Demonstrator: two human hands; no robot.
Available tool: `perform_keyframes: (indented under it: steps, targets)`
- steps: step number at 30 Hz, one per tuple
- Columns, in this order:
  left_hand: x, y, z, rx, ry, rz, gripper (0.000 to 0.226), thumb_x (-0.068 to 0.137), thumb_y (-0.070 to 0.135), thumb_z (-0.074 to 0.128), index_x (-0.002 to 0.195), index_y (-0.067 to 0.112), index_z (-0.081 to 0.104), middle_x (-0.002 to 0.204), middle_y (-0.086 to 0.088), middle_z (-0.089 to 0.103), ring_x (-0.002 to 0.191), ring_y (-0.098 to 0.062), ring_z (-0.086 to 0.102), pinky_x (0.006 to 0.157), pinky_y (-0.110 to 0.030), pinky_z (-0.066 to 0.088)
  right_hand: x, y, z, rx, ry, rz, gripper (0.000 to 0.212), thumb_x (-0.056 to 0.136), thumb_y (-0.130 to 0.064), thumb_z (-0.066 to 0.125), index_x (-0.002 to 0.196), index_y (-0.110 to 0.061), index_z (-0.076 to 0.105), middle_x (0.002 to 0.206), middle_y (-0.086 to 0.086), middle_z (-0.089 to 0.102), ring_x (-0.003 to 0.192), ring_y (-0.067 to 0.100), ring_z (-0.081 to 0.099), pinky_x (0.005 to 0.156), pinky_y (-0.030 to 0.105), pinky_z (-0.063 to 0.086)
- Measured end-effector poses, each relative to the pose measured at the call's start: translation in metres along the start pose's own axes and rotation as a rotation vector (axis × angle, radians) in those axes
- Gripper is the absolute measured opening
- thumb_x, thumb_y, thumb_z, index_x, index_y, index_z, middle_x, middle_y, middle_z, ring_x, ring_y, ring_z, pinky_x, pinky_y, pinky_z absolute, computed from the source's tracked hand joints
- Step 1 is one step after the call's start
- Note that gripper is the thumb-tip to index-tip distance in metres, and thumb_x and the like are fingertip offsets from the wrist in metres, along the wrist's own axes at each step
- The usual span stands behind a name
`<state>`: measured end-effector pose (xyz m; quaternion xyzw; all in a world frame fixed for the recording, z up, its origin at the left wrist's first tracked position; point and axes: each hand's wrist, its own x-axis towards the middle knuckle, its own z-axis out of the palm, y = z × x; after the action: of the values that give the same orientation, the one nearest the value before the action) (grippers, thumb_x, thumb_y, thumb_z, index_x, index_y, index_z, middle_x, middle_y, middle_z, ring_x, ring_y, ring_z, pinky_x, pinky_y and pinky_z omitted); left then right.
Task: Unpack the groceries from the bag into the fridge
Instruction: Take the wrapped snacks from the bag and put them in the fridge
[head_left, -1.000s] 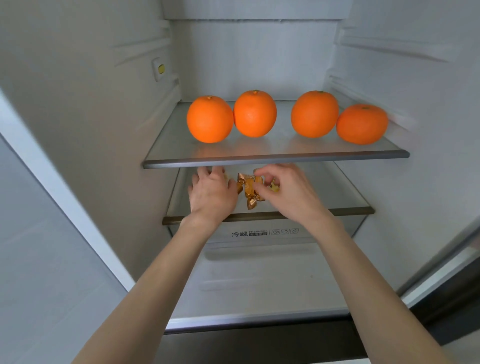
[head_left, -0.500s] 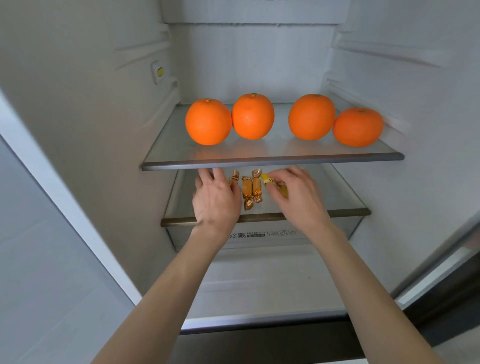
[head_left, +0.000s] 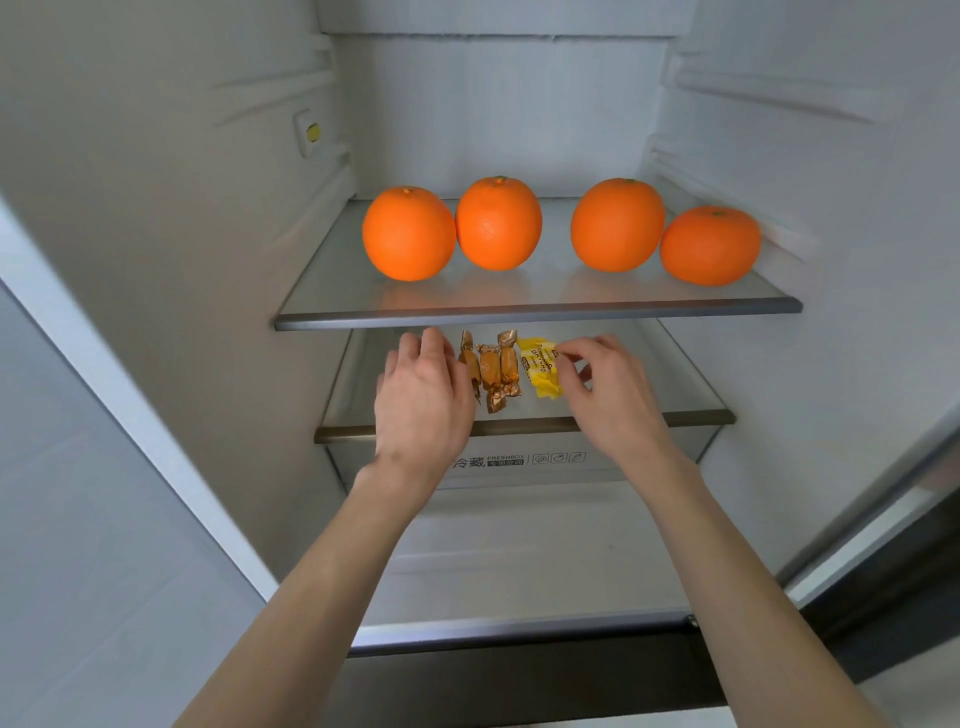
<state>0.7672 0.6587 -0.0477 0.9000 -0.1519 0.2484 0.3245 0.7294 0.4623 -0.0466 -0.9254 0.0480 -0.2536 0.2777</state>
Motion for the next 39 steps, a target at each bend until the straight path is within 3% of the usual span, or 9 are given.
perform_keyframes:
  steps: [4, 9, 12, 20, 30, 39]
  targets:
    - [-0.012, -0.005, -0.006, 0.088, 0.027, 0.067, 0.021, 0.104, 0.023, 0.049, 0.114, 0.009, 0.063, 0.106, -0.01, 0.062, 0.092, -0.031, 0.054, 0.078, -0.047, 0.047, -0.004, 0.0, -0.004, -0.127, 0.039, -0.069, 0.029, 0.104, -0.026, 0.057, 0.124, -0.009, 0.068, 0.117, 0.01, 0.065, 0.104, 0.03, 0.063, 0.088, 0.044, 0.053]
    - [-0.036, -0.009, -0.014, 0.19, 0.017, 0.112, 0.033, 0.106, 0.031, 0.05, 0.131, 0.012, 0.06, 0.119, -0.006, 0.063, 0.1, -0.03, 0.058, 0.081, -0.045, 0.047, -0.017, -0.01, -0.005, -0.196, -0.017, -0.19, 0.041, 0.106, -0.038, 0.05, 0.137, -0.013, 0.059, 0.134, 0.005, 0.061, 0.121, 0.025, 0.059, 0.1, 0.044, 0.05]
    - [-0.044, -0.003, -0.02, 0.231, -0.001, 0.107, 0.038, 0.105, 0.035, 0.048, 0.135, 0.013, 0.059, 0.125, -0.006, 0.063, 0.103, -0.03, 0.06, 0.084, -0.044, 0.048, -0.023, -0.012, -0.009, -0.224, -0.054, -0.232, 0.049, 0.106, -0.044, 0.045, 0.144, -0.014, 0.054, 0.144, 0.004, 0.058, 0.132, 0.023, 0.053, 0.112, 0.042, 0.043]
    - [-0.079, 0.004, -0.067, 0.296, -0.038, 0.187, 0.045, 0.105, 0.039, 0.047, 0.14, 0.011, 0.057, 0.126, -0.009, 0.066, 0.109, -0.032, 0.065, 0.092, -0.047, 0.054, -0.089, -0.043, -0.024, -0.327, 0.003, -0.237, 0.063, 0.106, -0.056, 0.032, 0.151, -0.016, 0.048, 0.154, 0.004, 0.051, 0.145, 0.023, 0.044, 0.121, 0.046, 0.034]
    - [-0.153, 0.024, -0.119, 0.295, -0.021, 0.272, 0.049, 0.106, 0.049, 0.038, 0.136, 0.015, 0.057, 0.133, -0.007, 0.063, 0.123, -0.028, 0.06, 0.108, -0.045, 0.049, -0.188, -0.081, -0.076, -0.486, 0.135, -0.192, 0.063, 0.103, -0.06, 0.034, 0.142, -0.016, 0.056, 0.143, 0.005, 0.062, 0.137, 0.024, 0.054, 0.119, 0.04, 0.033]
    - [-0.213, 0.067, -0.158, 0.262, 0.064, 0.333, 0.046, 0.106, 0.044, 0.043, 0.133, 0.011, 0.061, 0.128, -0.01, 0.067, 0.118, -0.03, 0.063, 0.104, -0.045, 0.048, -0.251, -0.101, -0.128, -0.522, 0.19, -0.21, 0.064, 0.101, -0.061, 0.039, 0.143, -0.016, 0.056, 0.143, 0.005, 0.062, 0.138, 0.026, 0.055, 0.121, 0.044, 0.034]
